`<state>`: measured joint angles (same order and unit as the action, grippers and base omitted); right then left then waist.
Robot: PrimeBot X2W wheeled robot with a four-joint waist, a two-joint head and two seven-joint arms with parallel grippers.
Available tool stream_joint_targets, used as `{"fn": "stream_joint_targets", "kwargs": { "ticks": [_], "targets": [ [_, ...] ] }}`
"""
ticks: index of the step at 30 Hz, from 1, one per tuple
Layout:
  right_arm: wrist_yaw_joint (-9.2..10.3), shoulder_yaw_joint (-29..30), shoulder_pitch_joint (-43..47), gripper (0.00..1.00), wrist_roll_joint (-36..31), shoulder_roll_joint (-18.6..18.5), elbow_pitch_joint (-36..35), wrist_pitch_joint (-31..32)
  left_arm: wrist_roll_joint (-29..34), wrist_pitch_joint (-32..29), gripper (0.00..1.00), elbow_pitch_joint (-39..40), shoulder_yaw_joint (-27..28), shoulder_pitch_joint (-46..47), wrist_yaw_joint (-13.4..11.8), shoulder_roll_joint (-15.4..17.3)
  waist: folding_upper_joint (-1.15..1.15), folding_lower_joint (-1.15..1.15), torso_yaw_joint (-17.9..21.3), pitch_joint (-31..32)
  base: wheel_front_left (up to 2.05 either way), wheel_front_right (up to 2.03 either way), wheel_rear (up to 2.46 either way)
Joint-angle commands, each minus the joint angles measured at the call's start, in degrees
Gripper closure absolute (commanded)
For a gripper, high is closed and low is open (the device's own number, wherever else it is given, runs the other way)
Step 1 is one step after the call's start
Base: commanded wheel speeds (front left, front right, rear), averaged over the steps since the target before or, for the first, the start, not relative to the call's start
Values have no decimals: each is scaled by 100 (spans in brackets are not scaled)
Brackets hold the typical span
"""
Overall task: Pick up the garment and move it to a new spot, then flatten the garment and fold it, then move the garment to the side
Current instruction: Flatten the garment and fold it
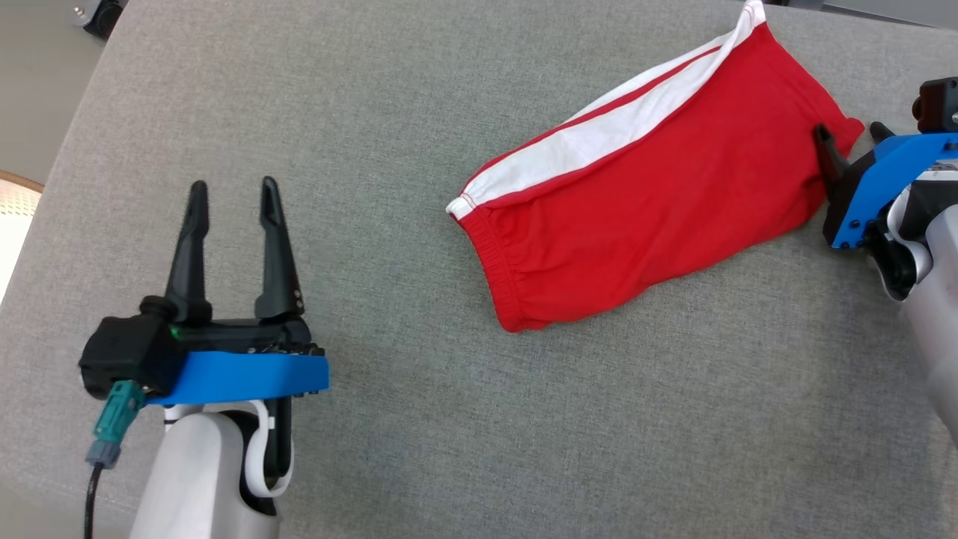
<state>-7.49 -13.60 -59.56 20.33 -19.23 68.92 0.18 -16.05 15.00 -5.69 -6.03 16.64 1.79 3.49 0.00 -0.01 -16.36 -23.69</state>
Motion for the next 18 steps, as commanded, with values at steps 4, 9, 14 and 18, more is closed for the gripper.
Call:
{"fn": "stream_joint_targets", "kwargs": {
  "ticks": [4,9,14,18],
  "targets": [
    [-2,-194,132,66,86,86,48,151,54,23,0,46,261,-138,0,-54,0,1,-36,-15,0,0,0],
    [-1,-275,169,100,230,104,-90,-19,-8,23,0,-3,245,-180,-32,-62,0,1,-6,-6,0,0,0],
    [-1,-356,243,100,370,163,-264,-295,-23,23,0,-44,244,-238,-34,-59,0,1,128,91,0,0,0],
    [-1,-396,573,100,652,214,-499,-656,65,23,0,-83,309,-286,-24,-60,0,1,320,278,0,0,0]
  ]
}}
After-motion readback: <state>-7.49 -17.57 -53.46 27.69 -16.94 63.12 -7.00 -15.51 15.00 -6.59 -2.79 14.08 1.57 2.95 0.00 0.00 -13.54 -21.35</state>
